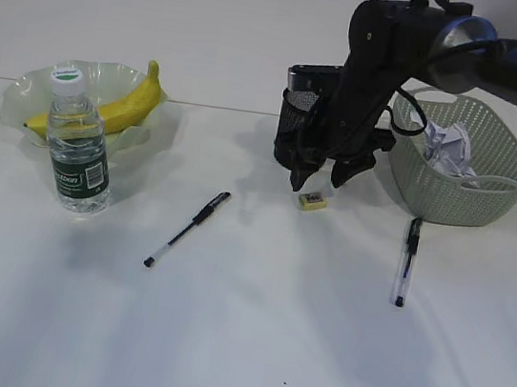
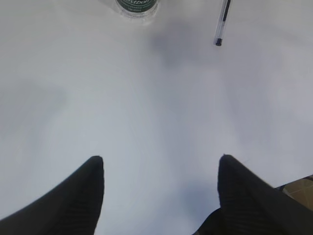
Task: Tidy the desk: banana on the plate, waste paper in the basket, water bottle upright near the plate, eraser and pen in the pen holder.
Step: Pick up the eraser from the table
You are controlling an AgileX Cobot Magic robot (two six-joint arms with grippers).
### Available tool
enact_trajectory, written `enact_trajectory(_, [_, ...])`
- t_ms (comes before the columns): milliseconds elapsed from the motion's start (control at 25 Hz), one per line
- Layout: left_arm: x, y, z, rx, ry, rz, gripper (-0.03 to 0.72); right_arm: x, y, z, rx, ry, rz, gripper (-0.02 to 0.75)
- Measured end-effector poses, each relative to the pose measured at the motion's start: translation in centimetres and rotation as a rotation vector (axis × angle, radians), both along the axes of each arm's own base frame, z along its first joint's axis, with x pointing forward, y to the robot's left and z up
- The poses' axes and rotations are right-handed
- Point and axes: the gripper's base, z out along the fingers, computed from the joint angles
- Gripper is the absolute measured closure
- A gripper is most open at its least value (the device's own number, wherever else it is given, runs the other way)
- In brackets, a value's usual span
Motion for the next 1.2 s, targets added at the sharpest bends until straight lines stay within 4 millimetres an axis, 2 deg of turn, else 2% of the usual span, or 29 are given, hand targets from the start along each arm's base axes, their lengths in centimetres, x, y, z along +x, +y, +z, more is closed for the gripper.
enact_trajectory(280, [0.0, 0.0, 0.0, 0.000, 0.000, 0.000, 0.165, -0.1, 0.3, -2.2, -0.037, 0.048, -0.001, 0.258])
enact_trajectory(600, [0.0, 0.0, 0.0, 0.000, 0.000, 0.000, 0.165, 0.0, 0.3, -2.3, -0.040, 0.041, -0.001, 0.258])
enact_trajectory(880, [0.0, 0.0, 0.0, -0.002, -0.002, 0.000, 0.165, 0.1, 0.3, -3.4, -0.047, 0.061, -0.001, 0.258])
enact_trajectory(1200, [0.0, 0.0, 0.0, -0.002, -0.002, 0.000, 0.165, 0.1, 0.3, -3.6, -0.047, 0.060, -0.002, 0.258])
